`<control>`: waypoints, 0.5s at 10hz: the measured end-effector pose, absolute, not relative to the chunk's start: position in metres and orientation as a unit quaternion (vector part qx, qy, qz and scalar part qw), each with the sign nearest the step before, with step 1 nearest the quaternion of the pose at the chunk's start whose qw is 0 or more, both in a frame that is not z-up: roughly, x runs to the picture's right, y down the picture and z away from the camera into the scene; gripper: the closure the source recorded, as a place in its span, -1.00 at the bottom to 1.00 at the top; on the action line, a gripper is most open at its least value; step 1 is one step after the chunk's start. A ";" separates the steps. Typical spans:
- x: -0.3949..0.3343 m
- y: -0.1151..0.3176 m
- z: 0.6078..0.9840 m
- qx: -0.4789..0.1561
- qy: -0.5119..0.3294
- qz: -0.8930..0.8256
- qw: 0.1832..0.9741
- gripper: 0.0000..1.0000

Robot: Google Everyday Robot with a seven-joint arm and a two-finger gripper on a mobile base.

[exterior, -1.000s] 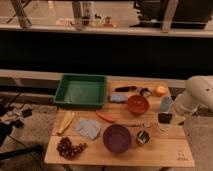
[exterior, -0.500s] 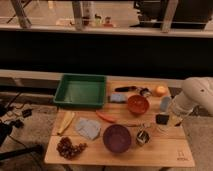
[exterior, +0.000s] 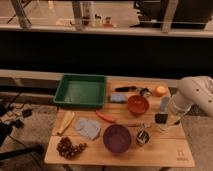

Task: Place eraser in paper cup

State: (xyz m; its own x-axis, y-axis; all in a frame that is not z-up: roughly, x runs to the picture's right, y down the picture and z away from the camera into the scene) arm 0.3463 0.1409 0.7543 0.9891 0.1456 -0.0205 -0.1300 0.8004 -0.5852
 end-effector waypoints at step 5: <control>0.346 0.141 0.754 -0.308 -0.013 0.073 0.949 -0.43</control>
State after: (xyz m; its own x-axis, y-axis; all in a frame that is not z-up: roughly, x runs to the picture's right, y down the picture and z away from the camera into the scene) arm 0.3465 0.1412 0.7543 0.9890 0.1462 -0.0208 -0.1305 0.8000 -0.5856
